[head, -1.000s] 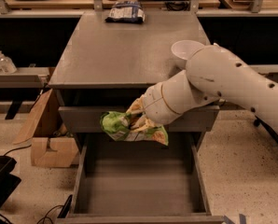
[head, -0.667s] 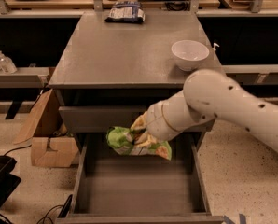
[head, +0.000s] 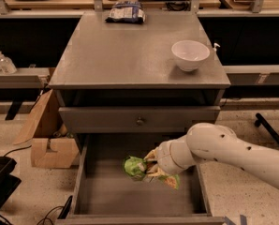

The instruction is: Place green rice chip bag into middle drawer

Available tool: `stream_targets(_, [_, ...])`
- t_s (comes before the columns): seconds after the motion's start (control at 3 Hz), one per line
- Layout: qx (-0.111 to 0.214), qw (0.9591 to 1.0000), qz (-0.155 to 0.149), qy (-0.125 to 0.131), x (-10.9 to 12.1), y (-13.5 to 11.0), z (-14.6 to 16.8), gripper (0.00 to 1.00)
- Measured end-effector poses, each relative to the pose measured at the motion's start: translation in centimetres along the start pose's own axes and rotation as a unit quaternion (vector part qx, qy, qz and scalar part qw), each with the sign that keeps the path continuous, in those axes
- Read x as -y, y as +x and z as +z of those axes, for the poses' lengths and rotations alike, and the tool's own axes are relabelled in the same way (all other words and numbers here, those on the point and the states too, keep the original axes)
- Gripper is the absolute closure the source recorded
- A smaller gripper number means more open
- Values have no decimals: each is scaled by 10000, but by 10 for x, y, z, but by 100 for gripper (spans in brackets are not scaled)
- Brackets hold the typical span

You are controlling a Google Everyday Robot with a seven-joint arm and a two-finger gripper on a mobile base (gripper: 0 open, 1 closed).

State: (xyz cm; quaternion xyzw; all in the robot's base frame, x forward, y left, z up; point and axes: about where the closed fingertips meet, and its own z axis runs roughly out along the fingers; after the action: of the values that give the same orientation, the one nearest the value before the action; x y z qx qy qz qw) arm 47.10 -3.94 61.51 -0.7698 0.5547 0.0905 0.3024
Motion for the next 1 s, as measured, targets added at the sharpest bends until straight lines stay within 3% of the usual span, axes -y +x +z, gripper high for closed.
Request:
stream_targets(0.67, [32, 9990, 443, 19, 16, 68, 74, 100])
stream_targets(1.0, [98, 9977, 668, -31, 12, 91, 109, 100])
